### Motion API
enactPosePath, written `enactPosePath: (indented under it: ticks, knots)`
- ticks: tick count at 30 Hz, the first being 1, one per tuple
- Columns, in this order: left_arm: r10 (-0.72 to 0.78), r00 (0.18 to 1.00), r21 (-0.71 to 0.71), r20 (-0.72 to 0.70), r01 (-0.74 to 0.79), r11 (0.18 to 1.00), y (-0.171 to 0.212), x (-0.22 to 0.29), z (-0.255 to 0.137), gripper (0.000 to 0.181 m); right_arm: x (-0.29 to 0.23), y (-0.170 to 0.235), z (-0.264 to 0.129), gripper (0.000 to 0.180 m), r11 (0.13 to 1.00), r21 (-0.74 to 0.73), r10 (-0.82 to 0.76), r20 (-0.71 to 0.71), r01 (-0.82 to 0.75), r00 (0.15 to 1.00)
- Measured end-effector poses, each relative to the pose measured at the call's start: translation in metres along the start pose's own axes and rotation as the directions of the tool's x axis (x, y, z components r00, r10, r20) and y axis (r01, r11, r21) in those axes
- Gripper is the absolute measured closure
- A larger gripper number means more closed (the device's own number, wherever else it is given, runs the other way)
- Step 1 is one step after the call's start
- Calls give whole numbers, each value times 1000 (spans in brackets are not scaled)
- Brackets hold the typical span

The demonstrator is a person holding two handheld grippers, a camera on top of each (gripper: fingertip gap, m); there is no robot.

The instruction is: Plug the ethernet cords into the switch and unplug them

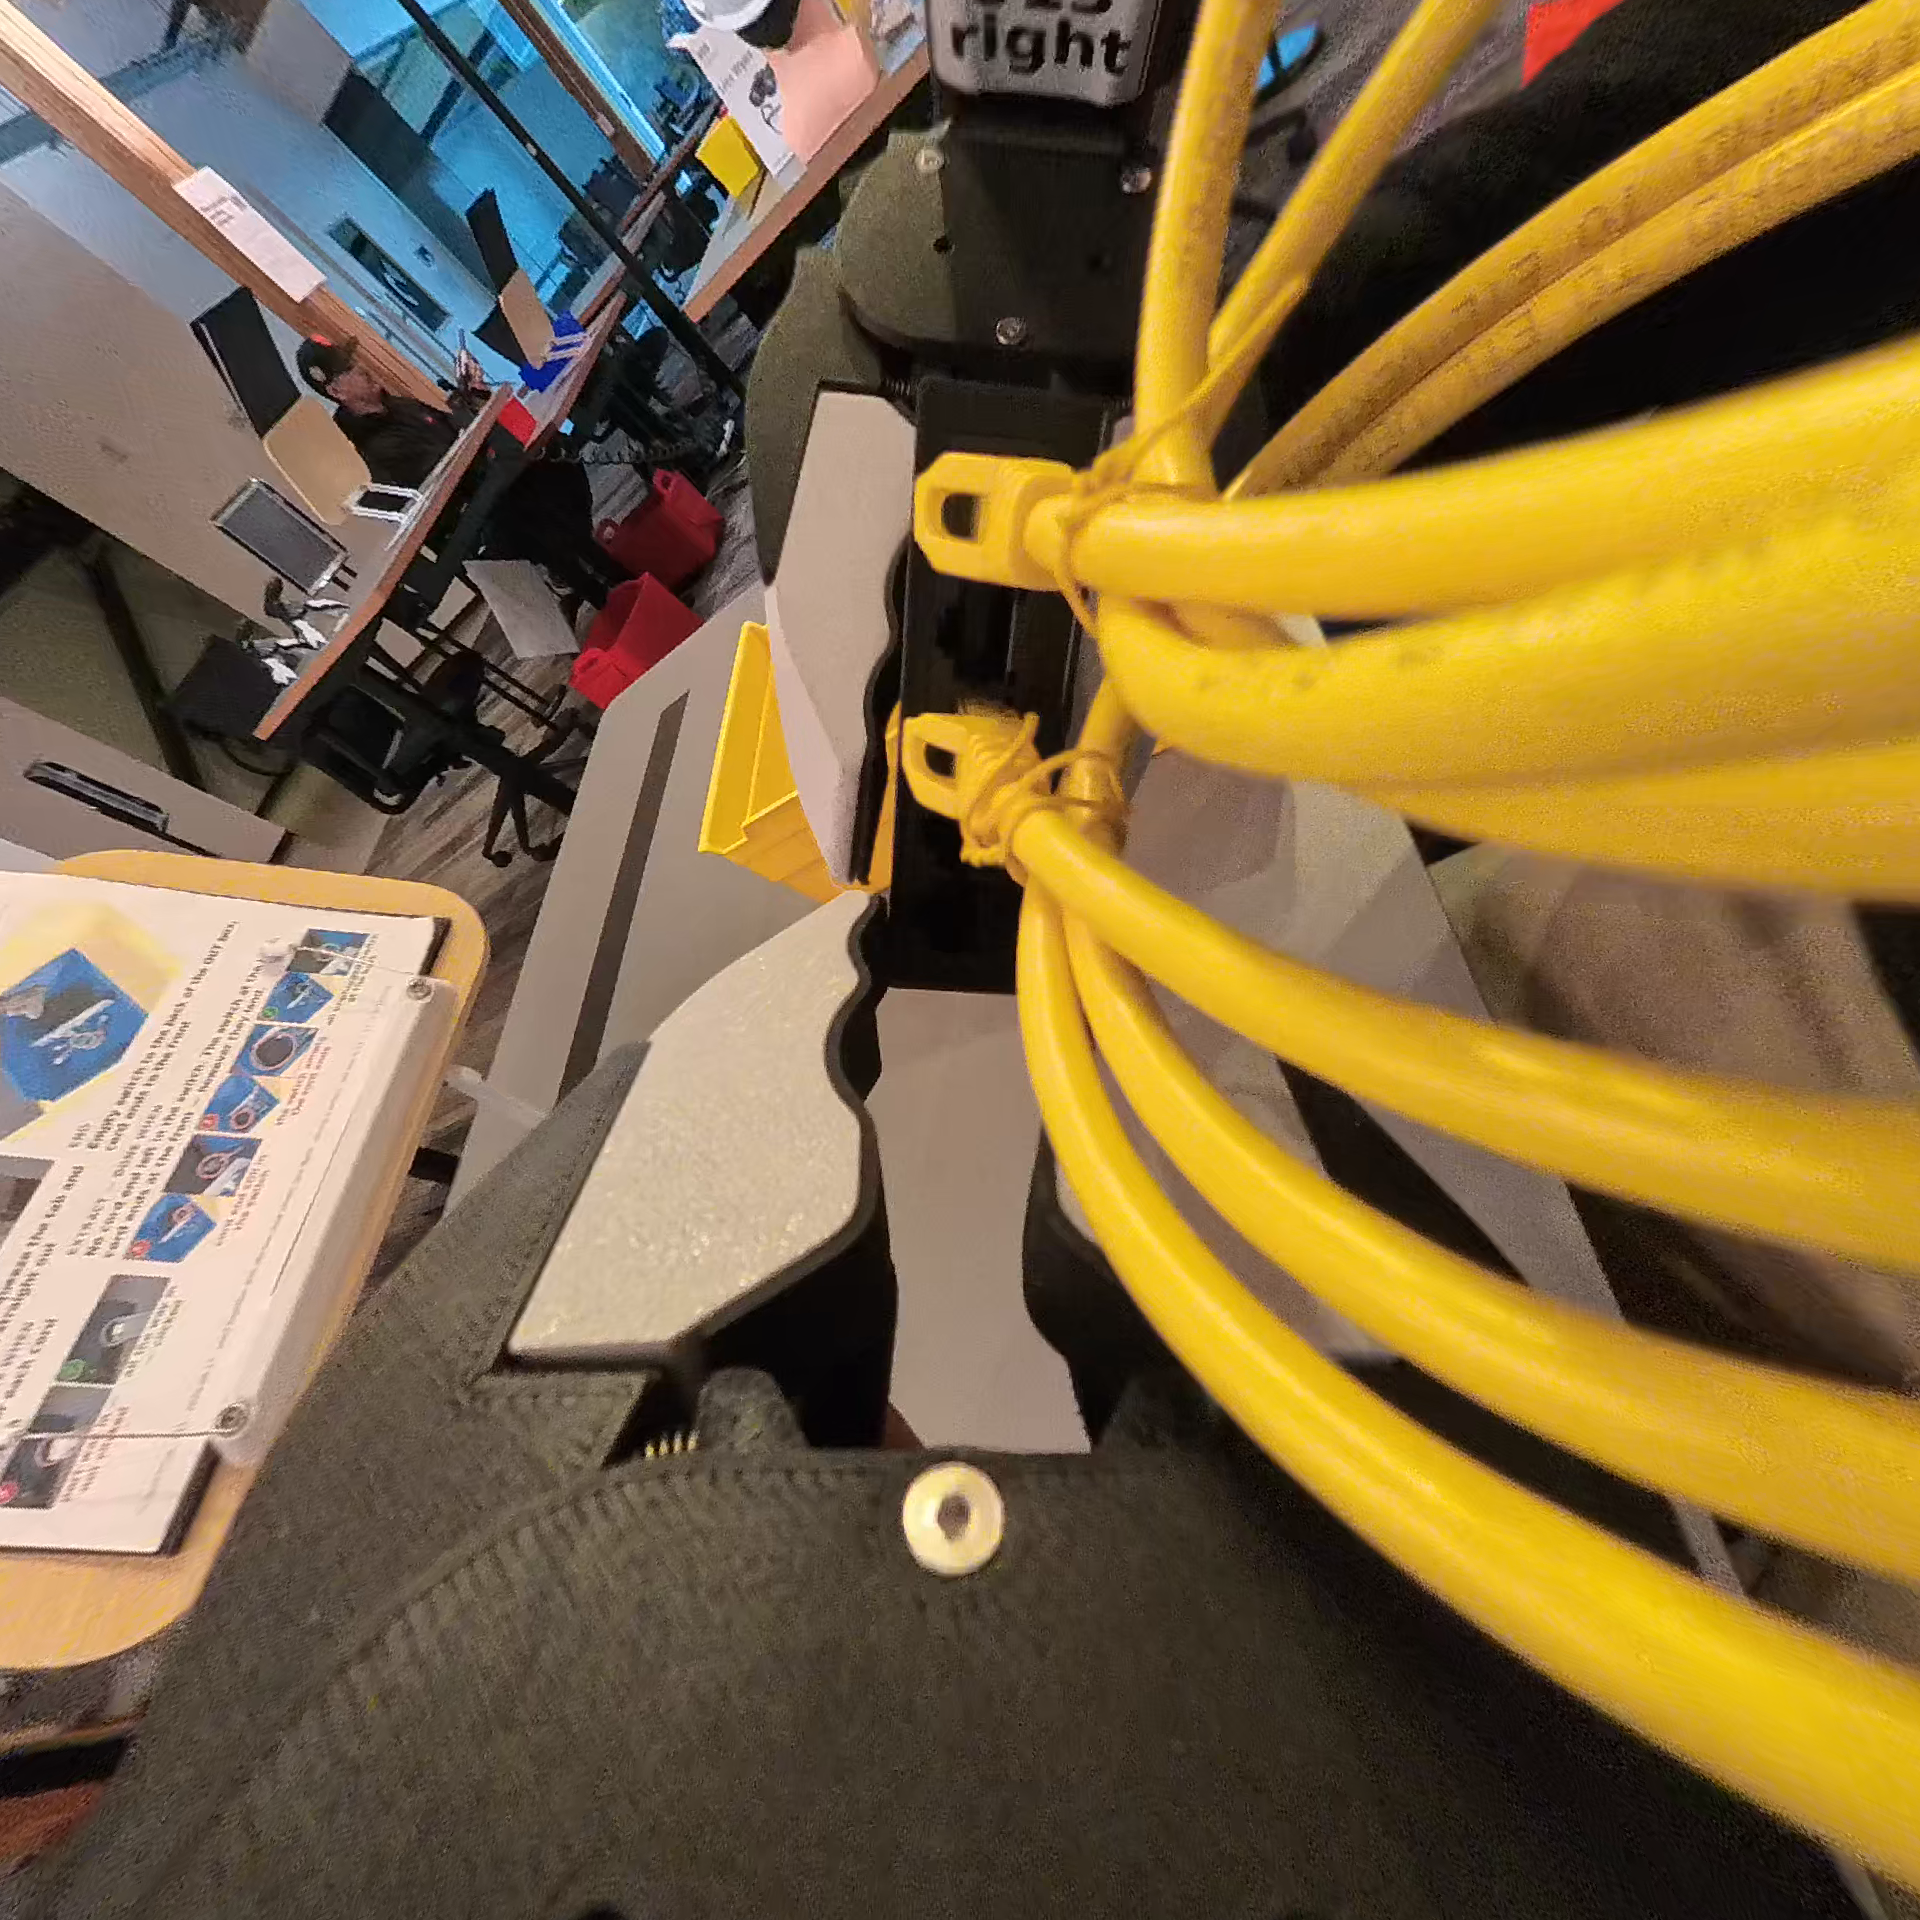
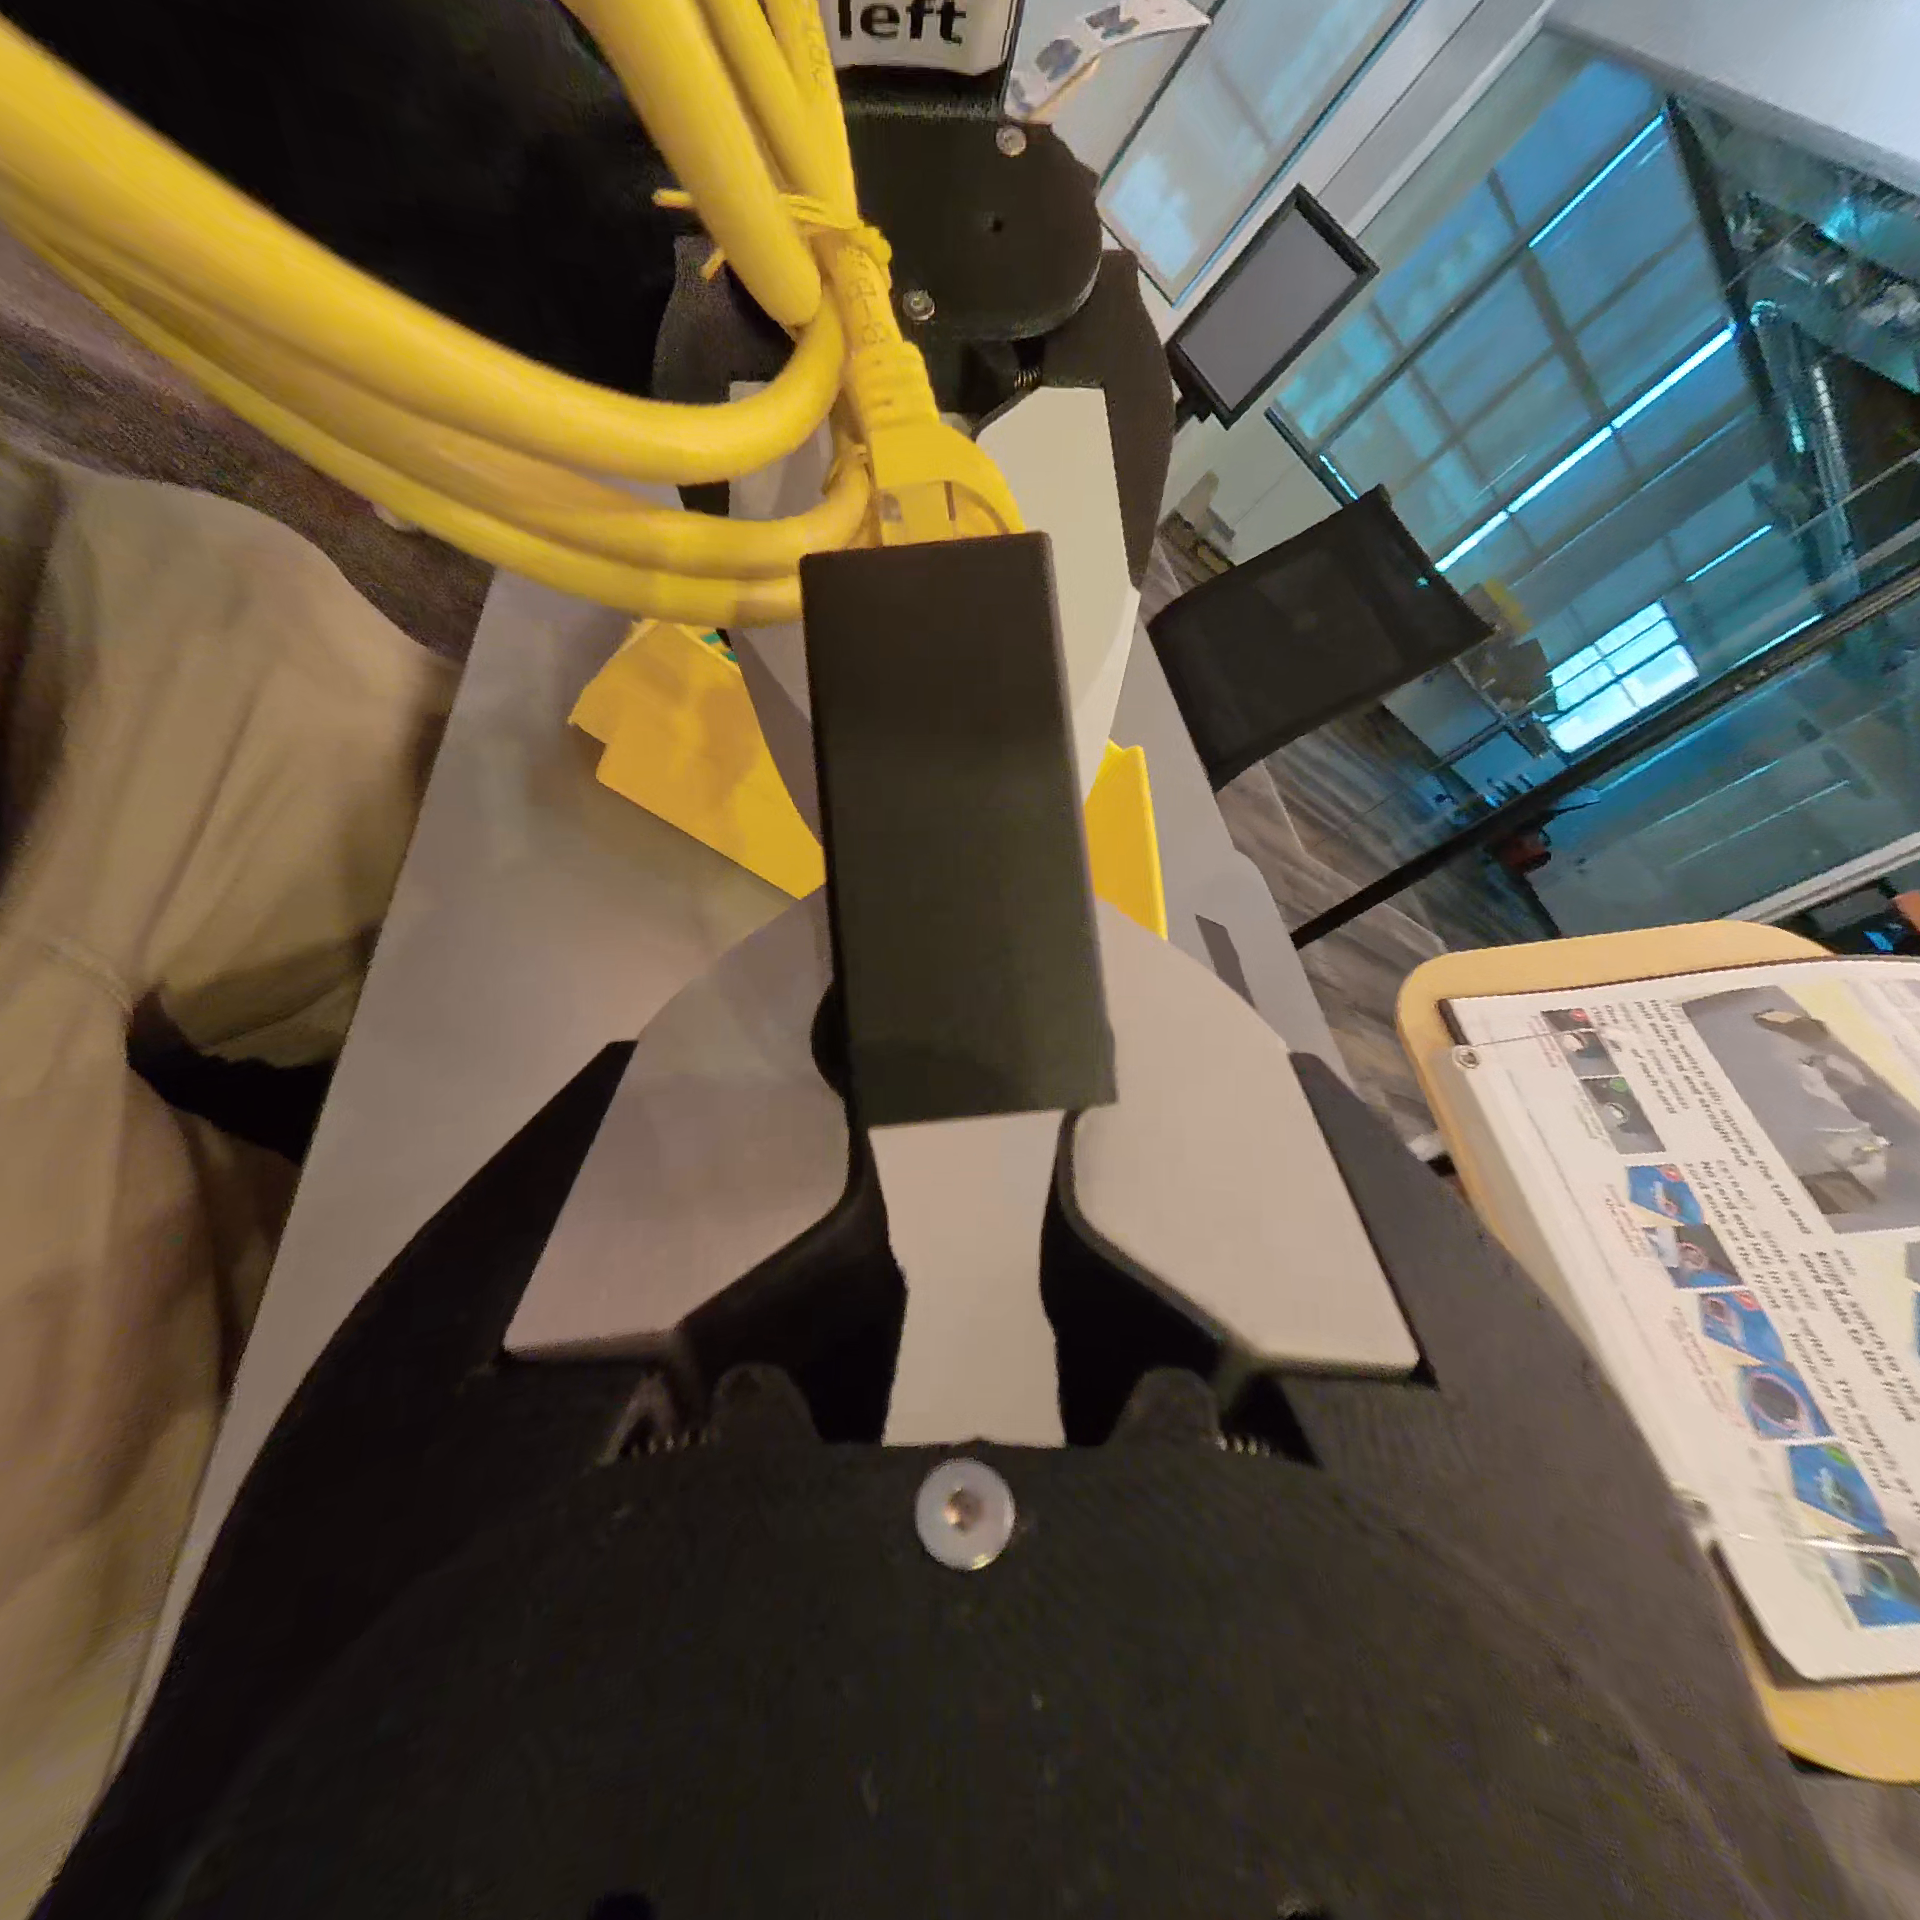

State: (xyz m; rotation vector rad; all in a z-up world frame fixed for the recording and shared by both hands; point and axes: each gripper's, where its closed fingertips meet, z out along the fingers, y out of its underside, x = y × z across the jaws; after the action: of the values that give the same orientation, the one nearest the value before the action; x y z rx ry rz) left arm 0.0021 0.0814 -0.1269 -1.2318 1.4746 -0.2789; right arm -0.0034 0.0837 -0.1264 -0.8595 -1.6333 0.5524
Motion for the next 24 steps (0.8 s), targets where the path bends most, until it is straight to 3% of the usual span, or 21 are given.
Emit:
enactPosePath:
  ticks: [6,10,16,19,21,24]
  knots:
    - [-32,999,14,4,32,999,-4,-3,-1,155,1,-3,-2,149,1000,-8,27,10,-26,1000]
    - [-32,999,-6,43,32,999,-2,-14,-6,141,5,3,-5,149,999,-53,4,-21,-5,1000]
    - [-29,985,-161,172,57,985,26,-45,-54,143,14,13,-14,150,996,-90,18,-66,-24,998]
    - [-23,973,-418,229,120,900,77,-58,-100,145,18,19,-16,150,993,-116,11,-87,-21,996]
    - [-118,964,-558,239,236,795,121,-51,-129,145,18,24,-16,150,991,-129,14,-85,-26,996]
    - [-199,939,-661,281,340,669,171,-35,-158,148,18,28,-17,150,988,-156,-3,-92,-11,996]
